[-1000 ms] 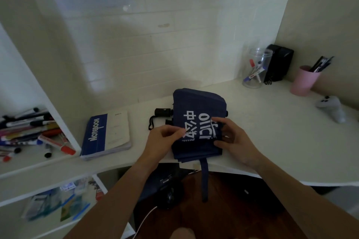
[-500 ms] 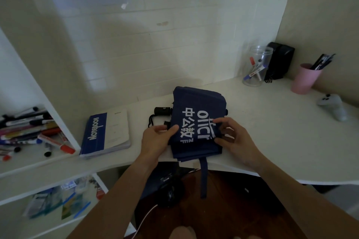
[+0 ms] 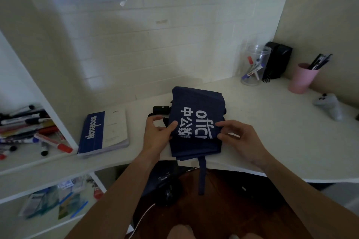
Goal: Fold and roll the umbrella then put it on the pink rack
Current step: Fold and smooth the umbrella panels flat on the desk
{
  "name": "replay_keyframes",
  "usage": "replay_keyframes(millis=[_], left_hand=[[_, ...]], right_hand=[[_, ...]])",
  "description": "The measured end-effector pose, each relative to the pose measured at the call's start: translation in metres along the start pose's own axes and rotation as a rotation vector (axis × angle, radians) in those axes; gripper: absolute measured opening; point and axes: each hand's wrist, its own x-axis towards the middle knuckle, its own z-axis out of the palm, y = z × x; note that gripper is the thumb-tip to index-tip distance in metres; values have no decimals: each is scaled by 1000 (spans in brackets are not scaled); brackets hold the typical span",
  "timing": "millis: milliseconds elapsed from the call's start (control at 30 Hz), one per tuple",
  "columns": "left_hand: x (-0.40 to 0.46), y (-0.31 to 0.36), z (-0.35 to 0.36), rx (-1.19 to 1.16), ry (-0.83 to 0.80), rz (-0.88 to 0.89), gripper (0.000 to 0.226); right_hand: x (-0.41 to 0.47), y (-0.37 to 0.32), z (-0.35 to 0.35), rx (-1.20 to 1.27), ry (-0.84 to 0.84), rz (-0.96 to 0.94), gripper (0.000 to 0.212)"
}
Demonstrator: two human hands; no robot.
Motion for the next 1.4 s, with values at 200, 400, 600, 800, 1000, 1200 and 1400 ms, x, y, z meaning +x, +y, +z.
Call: replay_keyframes(millis=[200, 400, 600, 800, 1000, 1200, 1400], left_hand=[[-6, -4, -14, -9, -185, 125, 54], [-9, -3, -23, 33, -347, 142, 37], [-7, -7, -26, 36, -359, 149, 33], [-7, -10, -26, 73, -340, 178, 29], [4, -6, -16, 201, -308, 235, 35], [6, -4, -16, 189, -407, 212, 38], [12, -5, -23, 162, -457, 191, 45]], right_hand=[[-3, 2, -6, -325, 57, -110, 25], [-10, -3, 1, -532, 60, -268, 34], [-13, -6, 10, -686, 101, -351, 37], [-15, -4, 6, -674, 42, -427, 23], [-16, -3, 3, -659, -17, -422, 21], [-18, -8, 6, -623, -39, -417, 24], [-23, -6, 16, -783, -28, -403, 31]])
